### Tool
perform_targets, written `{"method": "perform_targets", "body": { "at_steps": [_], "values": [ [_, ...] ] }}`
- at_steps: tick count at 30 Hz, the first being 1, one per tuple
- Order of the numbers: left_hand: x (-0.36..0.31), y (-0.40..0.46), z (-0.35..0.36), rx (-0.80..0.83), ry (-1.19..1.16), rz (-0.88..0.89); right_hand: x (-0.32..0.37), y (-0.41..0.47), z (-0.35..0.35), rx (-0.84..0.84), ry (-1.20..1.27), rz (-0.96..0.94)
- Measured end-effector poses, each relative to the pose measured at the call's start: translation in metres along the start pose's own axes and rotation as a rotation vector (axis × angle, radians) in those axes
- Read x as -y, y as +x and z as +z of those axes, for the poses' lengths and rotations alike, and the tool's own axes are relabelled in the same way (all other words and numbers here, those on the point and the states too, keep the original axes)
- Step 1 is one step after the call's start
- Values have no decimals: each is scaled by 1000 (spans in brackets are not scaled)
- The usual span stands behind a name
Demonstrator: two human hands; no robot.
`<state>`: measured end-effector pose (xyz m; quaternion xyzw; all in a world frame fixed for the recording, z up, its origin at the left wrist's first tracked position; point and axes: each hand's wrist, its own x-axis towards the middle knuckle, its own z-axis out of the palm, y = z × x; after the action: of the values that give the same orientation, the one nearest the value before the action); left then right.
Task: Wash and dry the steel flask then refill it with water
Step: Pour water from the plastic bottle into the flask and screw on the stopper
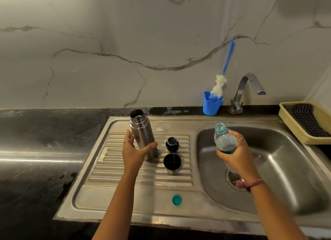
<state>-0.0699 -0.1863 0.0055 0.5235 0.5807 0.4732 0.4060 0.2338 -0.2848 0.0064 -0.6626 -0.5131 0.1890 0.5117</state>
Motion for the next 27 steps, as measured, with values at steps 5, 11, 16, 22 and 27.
{"method": "perform_targets", "body": {
  "at_steps": [5, 11, 16, 22, 27],
  "values": [
    [19, -44, 1, -89, 2, -35, -2, -12, 1, -33, 11, 33],
    [41, -92, 10, 58, 209, 9, -5, -30, 3, -23, 28, 57],
    [54, -118, 18, 338, 396, 47, -13, -42, 3, -39, -4, 85],
    [60, -126, 27, 572, 605, 117, -15, -54, 4, -59, -35, 128],
    [64, -125, 30, 601, 677, 96, -14, -60, 5, -51, -38, 161]
  ]
}}
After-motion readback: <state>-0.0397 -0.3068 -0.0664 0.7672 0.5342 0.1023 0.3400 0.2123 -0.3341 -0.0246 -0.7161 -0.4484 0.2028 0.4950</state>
